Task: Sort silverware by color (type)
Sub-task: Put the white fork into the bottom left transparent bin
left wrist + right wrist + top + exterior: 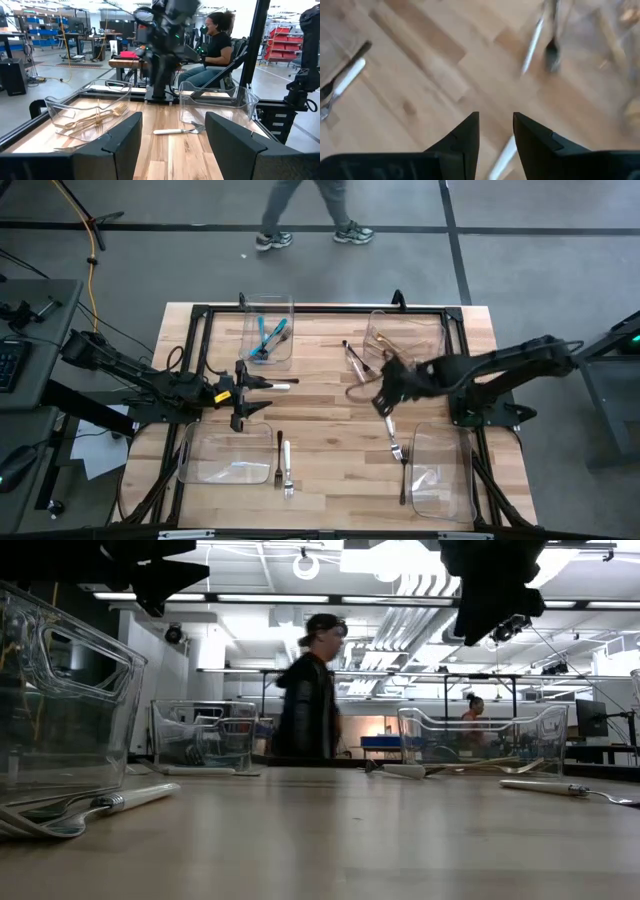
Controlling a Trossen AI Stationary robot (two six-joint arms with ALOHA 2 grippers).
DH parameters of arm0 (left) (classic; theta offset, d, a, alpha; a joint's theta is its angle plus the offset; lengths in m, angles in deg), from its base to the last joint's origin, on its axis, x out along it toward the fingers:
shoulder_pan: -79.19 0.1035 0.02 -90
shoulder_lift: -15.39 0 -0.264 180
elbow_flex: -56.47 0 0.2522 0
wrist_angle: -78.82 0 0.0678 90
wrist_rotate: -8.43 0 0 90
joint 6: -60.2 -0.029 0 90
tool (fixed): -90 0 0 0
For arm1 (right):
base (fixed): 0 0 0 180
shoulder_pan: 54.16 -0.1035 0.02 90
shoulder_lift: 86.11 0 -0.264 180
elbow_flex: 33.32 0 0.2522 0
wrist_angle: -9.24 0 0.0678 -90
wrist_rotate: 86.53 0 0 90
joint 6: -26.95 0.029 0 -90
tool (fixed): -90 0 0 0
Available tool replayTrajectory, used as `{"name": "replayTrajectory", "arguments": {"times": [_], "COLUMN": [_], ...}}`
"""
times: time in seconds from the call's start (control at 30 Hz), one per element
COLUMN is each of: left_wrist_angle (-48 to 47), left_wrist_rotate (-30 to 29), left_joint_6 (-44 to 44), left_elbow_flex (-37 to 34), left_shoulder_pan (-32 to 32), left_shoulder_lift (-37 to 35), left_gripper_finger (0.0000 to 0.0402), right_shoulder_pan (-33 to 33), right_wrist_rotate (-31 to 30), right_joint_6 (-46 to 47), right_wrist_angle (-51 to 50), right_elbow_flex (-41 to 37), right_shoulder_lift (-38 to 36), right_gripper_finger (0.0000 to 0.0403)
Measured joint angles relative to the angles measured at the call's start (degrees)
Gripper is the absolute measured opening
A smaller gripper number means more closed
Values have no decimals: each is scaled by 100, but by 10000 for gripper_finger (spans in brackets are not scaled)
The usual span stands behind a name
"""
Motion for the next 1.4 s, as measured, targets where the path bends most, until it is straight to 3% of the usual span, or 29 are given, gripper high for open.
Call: {"name": "replayTrajectory", "arguments": {"times": [0.27, 0.47, 0.63, 0.93, 1.17, 1.4], "left_wrist_angle": [-16, -21, -23, -27, -49, -47], "left_wrist_rotate": [-2, -2, -2, 0, 0, -1], "left_joint_6": [71, 71, 73, 77, 77, 77], "left_elbow_flex": [0, 0, 0, 0, 0, 0], "left_shoulder_pan": [2, 1, 2, 1, 2, 2], "left_shoulder_lift": [0, 0, 0, 0, 0, 0], "left_gripper_finger": [211, 211, 211, 211, 211, 211], "right_shoulder_pan": [-790, -935, -915, -898, -838, -845], "right_wrist_rotate": [0, 0, -2, -57, 82, 127], "right_joint_6": [1503, 1740, 1932, 1869, 1902, 2573], "right_wrist_angle": [-264, -278, -373, -778, 371, 279], "right_elbow_flex": [-4, -7, -11, -89, -747, -1081], "right_shoulder_lift": [1413, 2456, 2912, 2804, 1959, 1734], "right_gripper_finger": [115, 115, 115, 115, 115, 114]}}
